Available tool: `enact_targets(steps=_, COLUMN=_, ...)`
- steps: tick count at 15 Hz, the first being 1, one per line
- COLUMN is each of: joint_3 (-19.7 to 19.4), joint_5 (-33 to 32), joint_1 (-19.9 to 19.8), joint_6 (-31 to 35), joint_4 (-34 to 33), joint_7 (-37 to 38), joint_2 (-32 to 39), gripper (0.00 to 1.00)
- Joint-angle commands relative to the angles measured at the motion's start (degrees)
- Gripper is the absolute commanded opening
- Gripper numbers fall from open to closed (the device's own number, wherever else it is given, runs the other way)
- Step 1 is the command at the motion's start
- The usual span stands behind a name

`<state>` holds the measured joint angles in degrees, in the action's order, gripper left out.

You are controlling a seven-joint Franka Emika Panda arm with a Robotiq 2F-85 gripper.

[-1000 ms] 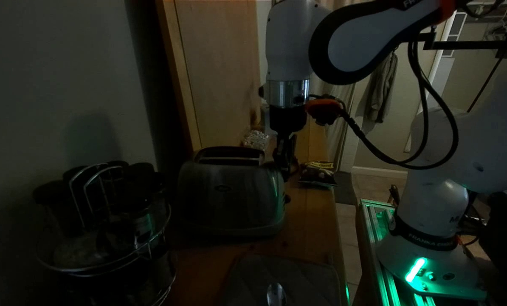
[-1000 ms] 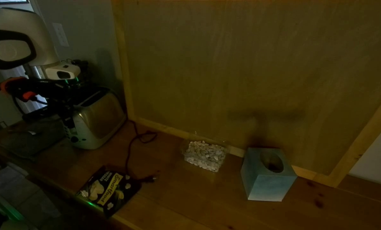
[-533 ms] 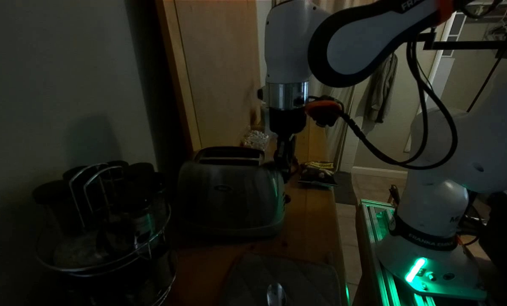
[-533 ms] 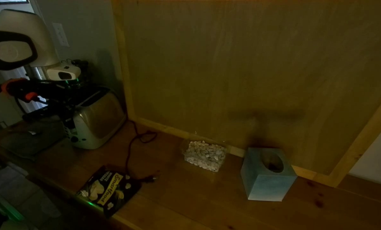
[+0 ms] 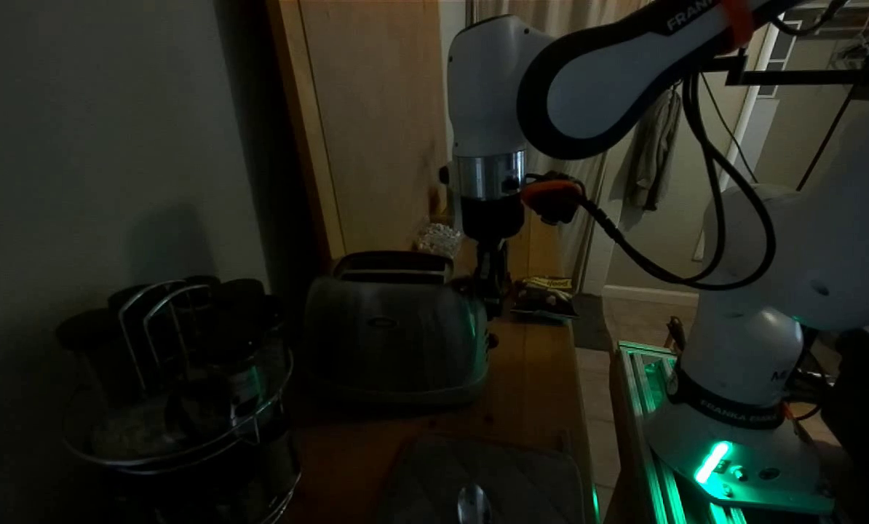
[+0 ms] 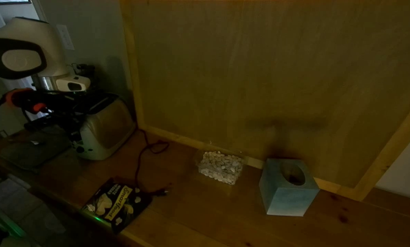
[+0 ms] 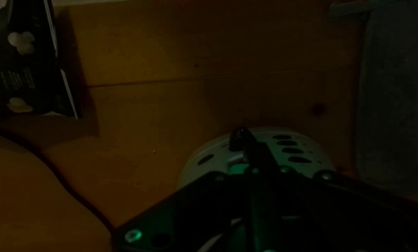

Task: Push the toaster lever down

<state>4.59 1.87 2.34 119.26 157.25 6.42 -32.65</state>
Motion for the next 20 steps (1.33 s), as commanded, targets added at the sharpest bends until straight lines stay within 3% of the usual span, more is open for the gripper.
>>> enact_targets(steps=1, joint_3=-0.77, joint_5=0.07, joint_1=-0.07, joint_6=1.5, joint_4=-0.07, joint_7=-1.04, joint_2=2.97, gripper=0.01)
enact_targets(steps=9, joint_3=0.07, joint_5=-0.39, joint_1=0.29, joint_6=-0.36, joint_4=-0.08, joint_7=-0.39, joint_2=0.5, gripper=0.02)
enact_targets(steps=16, joint_3=2.65, joint_5=-1.32, joint_1=0.84, joint_6=-8.16, joint_4=-0.2, joint_7=1.75, joint_2=-6.32, gripper=0.05)
enact_targets(steps=17, joint_3=2.7, joint_5=-1.07, joint_1=0.98, joint_6=-9.53, joint_4=-0.21, joint_7=1.67, joint_2=-7.22, gripper=0.3)
enact_targets(steps=20, joint_3=3.26, joint_5=-1.27, joint_1=0.98, joint_6=-12.41, joint_4=0.03, joint_7=2.13, joint_2=-9.75, gripper=0.4)
